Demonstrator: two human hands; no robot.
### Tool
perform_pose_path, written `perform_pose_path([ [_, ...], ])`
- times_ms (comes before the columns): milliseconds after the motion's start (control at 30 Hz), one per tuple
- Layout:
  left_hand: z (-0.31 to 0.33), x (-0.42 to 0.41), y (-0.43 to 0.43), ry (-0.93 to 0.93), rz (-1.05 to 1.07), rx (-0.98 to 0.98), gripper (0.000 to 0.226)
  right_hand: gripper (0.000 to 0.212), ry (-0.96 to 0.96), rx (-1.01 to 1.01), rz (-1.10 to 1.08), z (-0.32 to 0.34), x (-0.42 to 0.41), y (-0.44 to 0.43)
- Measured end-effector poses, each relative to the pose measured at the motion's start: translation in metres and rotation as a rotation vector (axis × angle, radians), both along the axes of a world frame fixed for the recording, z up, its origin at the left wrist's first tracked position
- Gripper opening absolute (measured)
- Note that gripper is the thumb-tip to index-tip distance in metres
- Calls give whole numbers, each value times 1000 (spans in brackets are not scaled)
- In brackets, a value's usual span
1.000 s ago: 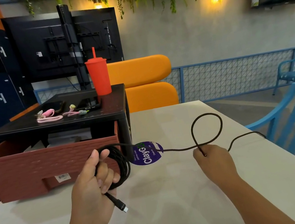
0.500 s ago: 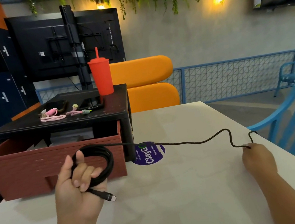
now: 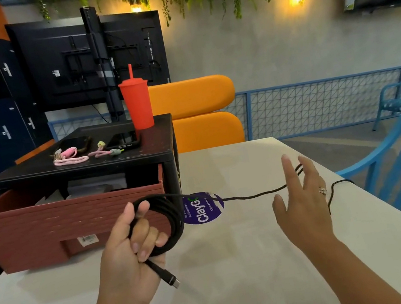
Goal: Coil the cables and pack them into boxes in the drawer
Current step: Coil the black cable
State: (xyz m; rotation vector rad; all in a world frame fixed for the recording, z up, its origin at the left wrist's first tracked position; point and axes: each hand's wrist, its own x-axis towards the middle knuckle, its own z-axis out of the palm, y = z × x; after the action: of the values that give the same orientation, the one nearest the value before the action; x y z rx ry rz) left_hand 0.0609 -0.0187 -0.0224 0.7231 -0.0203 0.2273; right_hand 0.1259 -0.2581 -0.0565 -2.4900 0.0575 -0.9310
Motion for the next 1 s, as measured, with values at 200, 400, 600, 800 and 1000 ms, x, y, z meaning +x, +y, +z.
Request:
perform_pose_path([
  [200,1,-2,3,-33,4,-6,22,47,163,61,-155,-3,10,-24],
  [400,5,-2,21,-72,104,-42,17,52,470,51,225,-22,17,-31],
  [600,6,-3,42,-92,195,-106,26,41,532,107,313,-29,19,-51],
  [800,6,-3,36,-104,188,-107,21,28,464,88,149,-31,23,-70],
  [1000,5,-5,47,-132,215,-126,19,22,421,113,242,-27,23,-70],
])
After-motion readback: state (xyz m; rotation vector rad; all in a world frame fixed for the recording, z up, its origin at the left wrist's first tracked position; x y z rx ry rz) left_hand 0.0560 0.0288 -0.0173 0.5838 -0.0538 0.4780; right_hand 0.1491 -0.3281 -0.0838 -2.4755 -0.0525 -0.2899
